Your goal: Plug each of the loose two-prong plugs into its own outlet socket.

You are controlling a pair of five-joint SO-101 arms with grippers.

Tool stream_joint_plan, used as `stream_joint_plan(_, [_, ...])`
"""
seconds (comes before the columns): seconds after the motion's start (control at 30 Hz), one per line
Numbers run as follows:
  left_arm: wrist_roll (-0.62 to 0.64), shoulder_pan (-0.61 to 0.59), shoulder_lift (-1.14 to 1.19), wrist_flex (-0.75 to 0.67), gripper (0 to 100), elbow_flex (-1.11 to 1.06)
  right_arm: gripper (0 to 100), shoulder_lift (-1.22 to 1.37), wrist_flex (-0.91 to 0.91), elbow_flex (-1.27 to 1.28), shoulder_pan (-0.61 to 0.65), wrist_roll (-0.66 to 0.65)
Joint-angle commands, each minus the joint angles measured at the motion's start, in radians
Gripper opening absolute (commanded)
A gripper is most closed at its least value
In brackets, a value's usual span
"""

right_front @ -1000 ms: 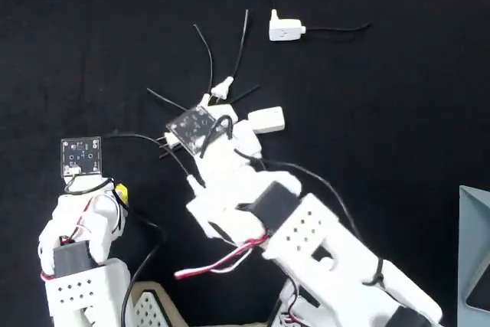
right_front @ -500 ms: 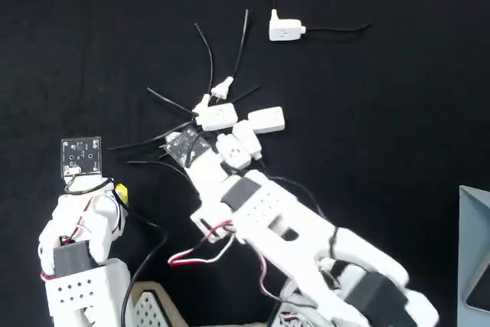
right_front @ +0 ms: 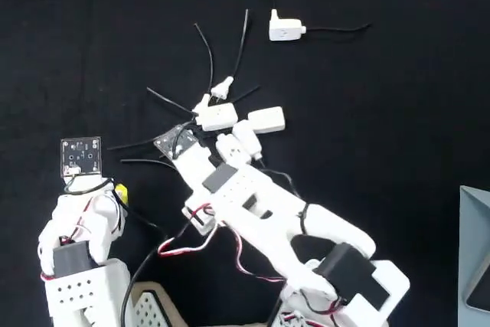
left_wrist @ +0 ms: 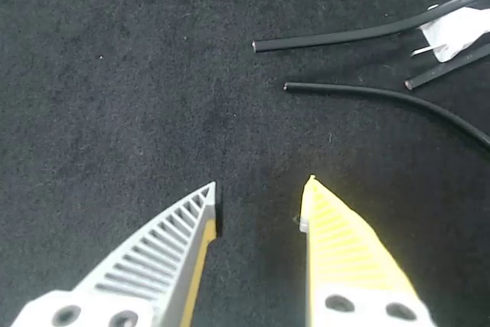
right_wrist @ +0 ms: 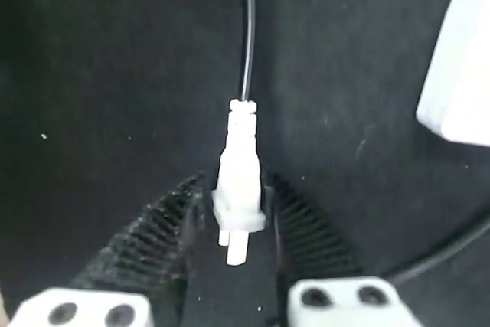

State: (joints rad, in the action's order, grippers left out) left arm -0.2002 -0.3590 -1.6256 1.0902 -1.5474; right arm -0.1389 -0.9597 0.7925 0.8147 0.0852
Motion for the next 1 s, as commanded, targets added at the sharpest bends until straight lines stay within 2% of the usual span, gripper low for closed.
stream_joint_plan(0.0, [0.005, 0.01, -0.008, -0.021, 19, 0.018, 15.5, 0.019, 0.002, -0.064, -0.015, 0.04])
stream_joint_plan(0.07, [0.005, 0.01, -0.008, -0.021, 19, 0.018, 19.3, 0.039, 0.002, -0.068, -0.015, 0.057])
stream_joint_plan(0.17, [0.005, 0.01, -0.008, -0.021, 19, 0.018, 19.6, 0.074, 0.005, -0.087, -0.015, 0.063])
stream_joint_plan(0.43, [0.005, 0.01, -0.008, -0.021, 19, 0.018, 12.8, 0.102, 0.003, -0.159, -0.015, 0.064])
stream_joint_plan(0.77, [0.003, 0.01, -0.008, -0.021, 19, 0.018, 12.8, 0.108, 0.002, -0.111, -0.017, 0.066])
stream_joint_plan(0.97, [0.003, 0.01, -0.008, -0.021, 19, 0.018, 12.8, 0.108, -0.063, -0.11, -0.017, 0.066])
